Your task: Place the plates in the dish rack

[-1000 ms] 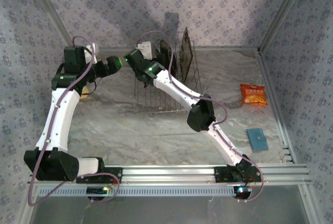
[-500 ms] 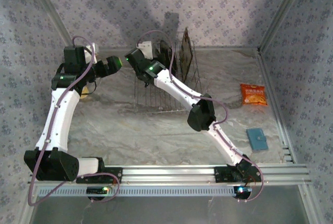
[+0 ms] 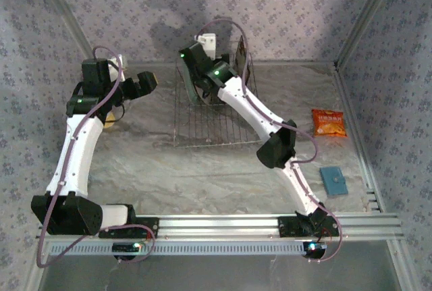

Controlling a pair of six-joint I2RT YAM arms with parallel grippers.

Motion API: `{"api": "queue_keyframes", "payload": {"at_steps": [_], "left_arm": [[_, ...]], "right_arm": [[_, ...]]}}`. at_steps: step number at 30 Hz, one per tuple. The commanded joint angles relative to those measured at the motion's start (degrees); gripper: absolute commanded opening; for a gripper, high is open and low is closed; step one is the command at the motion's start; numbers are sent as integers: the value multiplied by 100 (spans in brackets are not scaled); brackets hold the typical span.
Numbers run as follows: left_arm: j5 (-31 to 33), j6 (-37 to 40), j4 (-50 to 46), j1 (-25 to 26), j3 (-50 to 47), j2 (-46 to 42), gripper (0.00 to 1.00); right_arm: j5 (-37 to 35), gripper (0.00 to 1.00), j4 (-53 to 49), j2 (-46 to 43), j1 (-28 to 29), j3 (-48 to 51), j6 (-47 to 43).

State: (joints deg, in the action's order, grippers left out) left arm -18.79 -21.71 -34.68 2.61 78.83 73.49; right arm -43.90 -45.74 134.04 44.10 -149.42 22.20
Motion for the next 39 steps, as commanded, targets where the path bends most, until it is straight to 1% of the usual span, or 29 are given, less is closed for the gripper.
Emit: {"api": "queue_keyframes", "payload": {"at_steps": [1,4,8,10,14,17,21,22,25,29,32,34,36,39], "left_arm": [[-4,-22,48,-42,233,-191,99],[39,24,-33,-47,306,-218,99],[92,69,-126,-48,395,-246,99],[90,63,-157,-42,421,-256,99],[77,99,-197,-48,442,-284,99],[77,222,-298,-42,547,-247,99],[125,461,-385,-45,668,-204,99],[134,531,-380,-41,678,-204,99],[187,758,-356,-46,687,-195,99],[195,1073,-306,-42,674,-188,99],[245,1169,-82,-33,524,-237,99],[235,1365,-4,-36,418,-269,99],[288,1468,465,-33,20,-433,99],[604,1365,1193,-34,-603,-775,99]], "right_arm": [[315,86,-302,-278,-39,93,251],[382,86,-389,-455,-59,207,274],[460,87,-345,-946,-114,713,322],[495,87,-212,-1295,-160,1108,286],[898,87,-49,-2049,-375,1981,398],[1068,88,96,-2644,-548,2717,407],[1335,91,225,-3459,-858,3690,468],[1324,99,266,-3670,-923,3940,448],[1222,99,490,-4308,-1062,4695,214],[792,100,799,-5093,-1162,5622,31],[784,100,829,-5603,-1379,6163,61],[765,100,861,-5914,-1544,6526,167],[1036,99,985,-6148,-1794,6866,170],[1361,99,1291,-6464,-2168,7339,78]]}}
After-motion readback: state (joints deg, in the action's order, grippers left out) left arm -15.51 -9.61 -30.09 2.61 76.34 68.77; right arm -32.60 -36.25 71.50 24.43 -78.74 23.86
